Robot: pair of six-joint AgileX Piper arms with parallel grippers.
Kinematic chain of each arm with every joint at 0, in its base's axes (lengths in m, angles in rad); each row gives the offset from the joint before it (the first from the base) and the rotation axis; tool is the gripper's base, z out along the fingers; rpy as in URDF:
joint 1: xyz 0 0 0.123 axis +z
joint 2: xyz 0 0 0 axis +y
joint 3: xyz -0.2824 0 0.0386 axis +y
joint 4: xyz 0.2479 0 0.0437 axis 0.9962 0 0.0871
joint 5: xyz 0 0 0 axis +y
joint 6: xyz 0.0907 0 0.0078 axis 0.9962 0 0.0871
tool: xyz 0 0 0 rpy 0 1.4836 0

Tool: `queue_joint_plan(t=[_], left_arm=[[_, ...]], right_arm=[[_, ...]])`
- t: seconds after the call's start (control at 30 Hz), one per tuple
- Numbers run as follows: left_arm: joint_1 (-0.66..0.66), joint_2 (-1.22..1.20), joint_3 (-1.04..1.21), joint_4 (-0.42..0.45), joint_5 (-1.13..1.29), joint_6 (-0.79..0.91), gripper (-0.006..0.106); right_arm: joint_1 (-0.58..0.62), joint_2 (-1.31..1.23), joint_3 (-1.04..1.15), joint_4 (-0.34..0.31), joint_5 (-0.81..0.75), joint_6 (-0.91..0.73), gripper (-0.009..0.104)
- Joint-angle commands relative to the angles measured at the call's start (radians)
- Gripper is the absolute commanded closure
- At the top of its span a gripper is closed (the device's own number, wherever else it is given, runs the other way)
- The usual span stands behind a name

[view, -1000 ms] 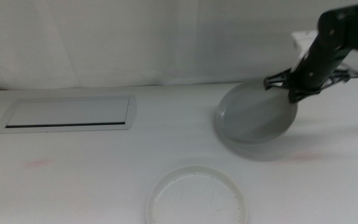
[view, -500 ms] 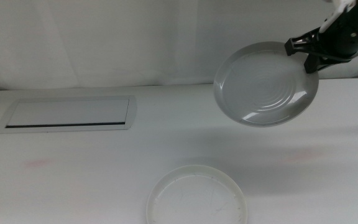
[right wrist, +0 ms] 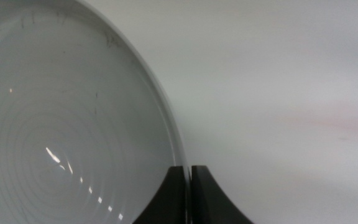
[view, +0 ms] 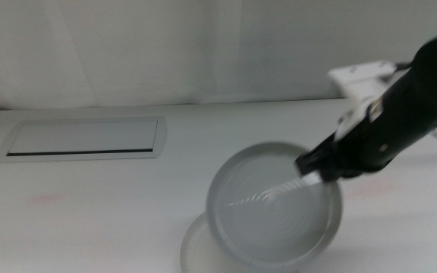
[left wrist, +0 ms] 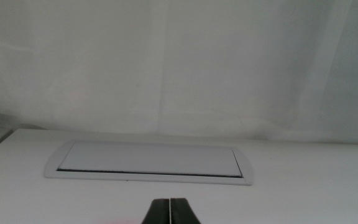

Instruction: Stack the three bowls on top of each other.

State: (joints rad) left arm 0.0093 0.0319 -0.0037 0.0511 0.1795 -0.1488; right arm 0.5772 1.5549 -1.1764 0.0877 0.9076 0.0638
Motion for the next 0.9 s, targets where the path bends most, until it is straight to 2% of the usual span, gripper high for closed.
queue_joint_plan(t=[0.0, 0.37, 0.87], left_arm=[[0.001, -0.009, 0.041, -0.005, -0.011, 0.002, 0.102], [0.001, -0.009, 0.041, -0.005, -0.011, 0.002, 0.102], [0.001, -0.009, 0.041, -0.005, -0.011, 0.002, 0.102]], right_arm=[[0.043, 0.003, 0.038, -0.001, -0.071, 0.025, 0.098], [0.111, 0.157, 0.088, -0.003, -0.192, 0.045, 0.098], [0.143, 0.237, 0.088, 0.03, -0.234, 0.041, 0.098]])
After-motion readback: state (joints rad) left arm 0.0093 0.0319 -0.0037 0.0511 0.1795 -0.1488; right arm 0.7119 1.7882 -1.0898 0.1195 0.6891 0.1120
